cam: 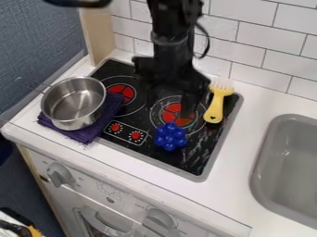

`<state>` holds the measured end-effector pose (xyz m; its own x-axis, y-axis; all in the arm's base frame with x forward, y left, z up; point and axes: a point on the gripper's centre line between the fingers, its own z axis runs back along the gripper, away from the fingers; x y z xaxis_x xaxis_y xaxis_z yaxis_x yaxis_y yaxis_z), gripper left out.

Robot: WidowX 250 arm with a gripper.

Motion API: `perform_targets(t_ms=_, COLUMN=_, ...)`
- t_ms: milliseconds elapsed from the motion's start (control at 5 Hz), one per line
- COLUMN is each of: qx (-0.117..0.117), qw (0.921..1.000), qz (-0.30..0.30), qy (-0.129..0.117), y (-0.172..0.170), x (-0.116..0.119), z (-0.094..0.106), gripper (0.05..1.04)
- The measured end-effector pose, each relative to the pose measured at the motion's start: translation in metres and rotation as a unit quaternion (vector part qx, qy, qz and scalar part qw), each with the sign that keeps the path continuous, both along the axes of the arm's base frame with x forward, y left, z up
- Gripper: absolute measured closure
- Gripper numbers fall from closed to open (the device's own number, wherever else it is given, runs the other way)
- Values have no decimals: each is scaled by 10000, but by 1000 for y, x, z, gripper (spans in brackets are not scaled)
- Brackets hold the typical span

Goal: Move the blue object to the upper side of the right burner

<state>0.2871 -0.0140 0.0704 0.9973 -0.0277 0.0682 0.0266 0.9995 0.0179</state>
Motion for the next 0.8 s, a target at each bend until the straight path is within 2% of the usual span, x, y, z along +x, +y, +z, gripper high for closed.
perform_targets(t_ms=200, qx=65, qw=9998, qz=74, qy=199, y=-1, x=3, z=-24, gripper=83)
perform_targets(t_ms=400, qx=158, qw=9994, qz=-17, qy=315, y=-9, x=9, z=-40, gripper=83)
perform_targets(t_ms=600, qx=190, qw=9991, qz=96, qy=368, y=-8, x=8, z=-45, gripper=83)
perform_targets(t_ms=800, qx=217, qw=9989, qz=122, qy=400, y=-8, x=7, z=-48, gripper=133)
